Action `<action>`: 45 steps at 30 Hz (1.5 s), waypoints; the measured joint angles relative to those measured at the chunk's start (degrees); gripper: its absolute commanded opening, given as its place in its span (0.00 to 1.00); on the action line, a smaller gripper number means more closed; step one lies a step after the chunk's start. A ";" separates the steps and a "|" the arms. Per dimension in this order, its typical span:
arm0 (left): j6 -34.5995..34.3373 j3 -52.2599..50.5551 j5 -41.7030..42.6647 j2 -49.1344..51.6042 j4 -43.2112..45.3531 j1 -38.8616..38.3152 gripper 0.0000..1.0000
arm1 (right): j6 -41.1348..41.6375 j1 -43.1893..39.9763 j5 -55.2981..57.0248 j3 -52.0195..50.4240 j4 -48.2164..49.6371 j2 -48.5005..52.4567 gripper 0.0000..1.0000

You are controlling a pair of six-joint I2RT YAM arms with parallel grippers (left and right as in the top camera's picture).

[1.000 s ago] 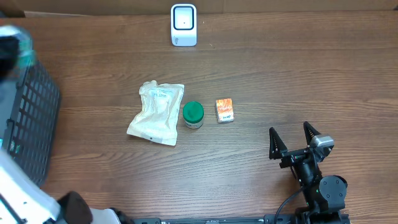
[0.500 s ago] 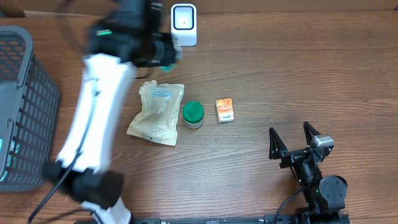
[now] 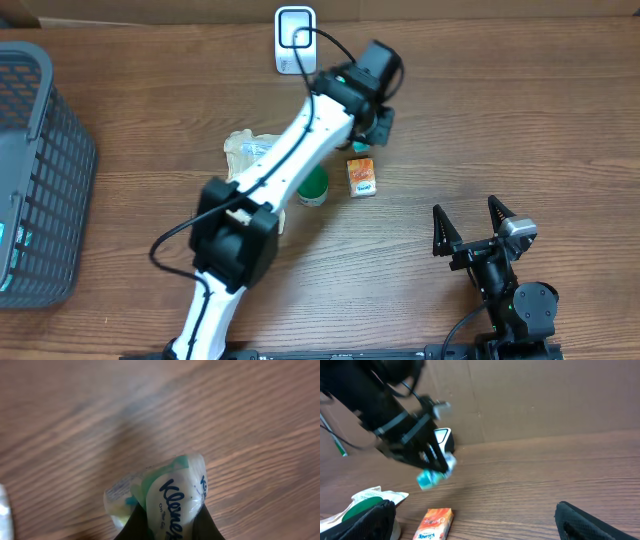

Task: Scan the item barcode
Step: 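Carry the tissue pack past the scanner and set it right of the snack pack, then return the left gripper into the grey basket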

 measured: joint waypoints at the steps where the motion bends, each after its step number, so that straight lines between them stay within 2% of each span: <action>1: 0.00 0.00 -0.11 0.85 0.00 -0.55 0.04 | -0.02 0.02 0.02 0.00 -0.02 0.00 1.00; 3: 0.00 0.00 -0.20 2.21 0.00 -1.25 0.05 | -0.02 0.00 0.04 0.00 -0.02 0.00 1.00; 4: 0.00 0.00 -0.31 2.69 0.02 -1.44 0.09 | -0.02 0.00 0.02 0.00 0.00 0.00 1.00; 6: 0.13 -0.11 -0.44 3.21 0.15 -1.66 0.22 | 0.00 0.00 0.02 0.00 0.00 0.00 1.00; 9: 0.90 -0.11 -0.68 3.30 0.72 -1.66 0.47 | -0.04 0.00 0.02 0.00 0.00 0.00 1.00; 11: 0.72 -0.11 -0.79 3.30 0.87 -1.66 0.56 | -0.02 0.00 0.00 0.00 0.00 0.00 1.00; 12: 0.76 -0.11 -0.85 3.30 0.85 -1.66 0.58 | -0.02 0.00 0.02 0.00 -0.02 0.00 1.00; 17: 1.05 0.48 -1.14 3.30 -0.28 -1.60 0.60 | -0.02 0.00 0.04 0.00 -0.04 0.00 1.00; 24: 1.05 9.35 -4.98 2.12 -9.57 -0.07 0.59 | -0.04 0.02 0.02 0.00 -0.02 0.00 1.00; 28: 1.07 15.56 -7.93 -3.13 -15.50 2.49 0.65 | -0.02 0.00 0.04 0.00 0.00 0.00 1.00; 31: 1.05 19.04 -9.38 -9.94 -18.91 5.88 0.66 | -0.04 0.00 0.04 0.00 0.00 0.00 1.00; 34: 0.98 20.65 -10.10 -17.46 -22.58 11.13 0.66 | -0.04 0.00 0.02 0.00 -0.02 0.00 1.00; 38: -0.42 21.31 -10.86 -25.53 -28.94 21.86 0.66 | -0.02 0.00 0.04 0.00 -0.02 0.00 1.00; 45: -2.99 21.35 -11.78 -30.01 -37.27 45.03 0.64 | -0.02 0.00 0.02 0.00 -0.02 0.00 1.00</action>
